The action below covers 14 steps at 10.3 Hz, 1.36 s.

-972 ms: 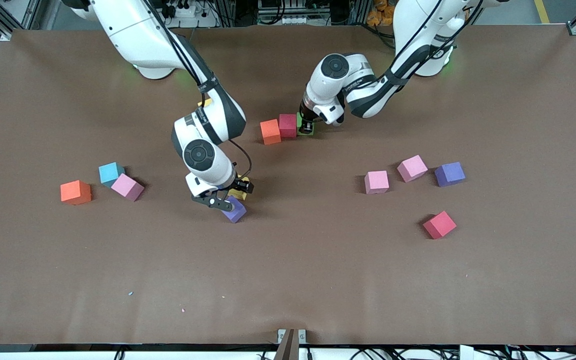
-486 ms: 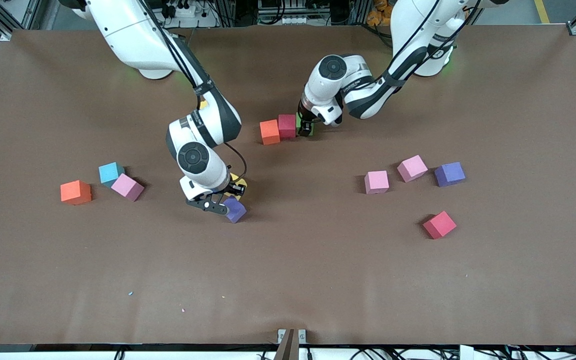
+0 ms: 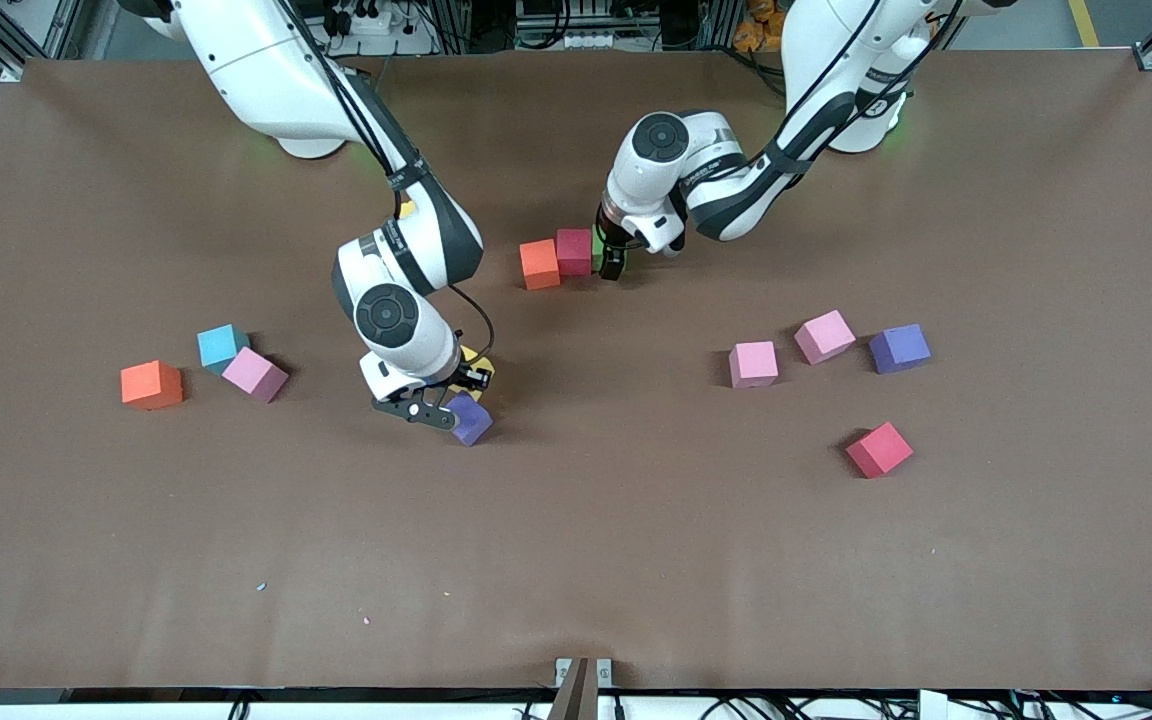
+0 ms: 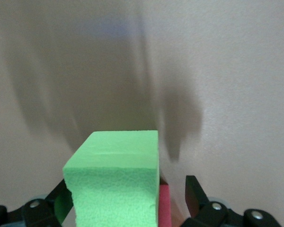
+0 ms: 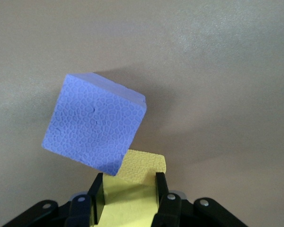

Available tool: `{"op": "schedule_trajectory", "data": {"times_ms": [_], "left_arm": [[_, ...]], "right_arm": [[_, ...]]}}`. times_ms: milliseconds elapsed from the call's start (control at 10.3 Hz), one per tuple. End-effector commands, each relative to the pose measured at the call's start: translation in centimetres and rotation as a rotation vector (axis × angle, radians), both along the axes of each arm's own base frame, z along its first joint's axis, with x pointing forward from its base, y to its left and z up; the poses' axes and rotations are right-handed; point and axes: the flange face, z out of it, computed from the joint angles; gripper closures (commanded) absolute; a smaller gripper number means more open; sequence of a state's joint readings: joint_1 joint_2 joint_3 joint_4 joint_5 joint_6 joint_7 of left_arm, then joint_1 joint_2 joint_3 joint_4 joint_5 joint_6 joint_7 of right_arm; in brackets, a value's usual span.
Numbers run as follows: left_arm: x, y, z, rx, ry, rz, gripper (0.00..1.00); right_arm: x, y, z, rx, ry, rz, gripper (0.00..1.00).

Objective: Arrange 11 blocks into digit 3

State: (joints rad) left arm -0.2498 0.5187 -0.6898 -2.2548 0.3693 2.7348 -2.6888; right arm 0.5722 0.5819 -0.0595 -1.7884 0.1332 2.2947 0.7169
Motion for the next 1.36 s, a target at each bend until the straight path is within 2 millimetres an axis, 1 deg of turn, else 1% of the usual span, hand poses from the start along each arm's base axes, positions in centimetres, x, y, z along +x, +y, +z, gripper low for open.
{"op": "schedule_trajectory", "data": {"times_ms": [0,97,292,486,583,681,778,875,972,1069,1264], "left_arm": [[0.0,0.2,2.2,0.050,-0.049,-0.009,0.00],[-0.8,-0.3,2.8,0.056,-0.049,-0.024,0.00],[-0.8,-0.3,3.8,0.071,-0.066,-0.030,0.00],[-1.2,-0.6,4.6,0.082,-0.077,-0.042,0.00],[-0.9,-0.7,5.2,0.091,-0.086,-0.044,0.00],[-0.1,-1.1,5.9,0.100,-0.091,-0.044,0.00],[0.6,-1.5,6.6,0.113,-0.095,-0.043,0.00],[1.2,-1.7,7.2,0.138,-0.096,-0.073,0.00],[1.7,-1.8,7.8,0.151,-0.099,-0.088,0.00],[2.6,-1.2,8.0,0.171,-0.097,-0.086,0.00],[5.4,0.8,8.5,0.192,-0.105,-0.104,0.00]], "right_arm": [[-0.1,0.1,-0.2,-0.011,0.018,0.033,0.76],[-0.2,0.0,0.0,-0.018,0.038,0.044,0.75],[-0.2,0.0,0.6,-0.018,0.055,0.062,0.75],[-0.1,0.2,1.9,-0.027,0.104,0.075,0.75],[-0.2,0.5,2.0,-0.030,0.115,0.081,0.75],[-0.5,1.0,2.3,-0.025,0.114,0.090,0.75],[-1.1,2.2,2.9,-0.014,0.111,0.110,0.75],[-2.5,4.3,3.4,0.004,0.117,0.146,0.75],[-4.2,6.9,3.8,0.027,0.119,0.194,0.75],[-4.9,8.0,4.1,0.039,0.115,0.213,0.75],[-6.2,10.8,5.0,0.063,0.090,0.264,0.75]]}}
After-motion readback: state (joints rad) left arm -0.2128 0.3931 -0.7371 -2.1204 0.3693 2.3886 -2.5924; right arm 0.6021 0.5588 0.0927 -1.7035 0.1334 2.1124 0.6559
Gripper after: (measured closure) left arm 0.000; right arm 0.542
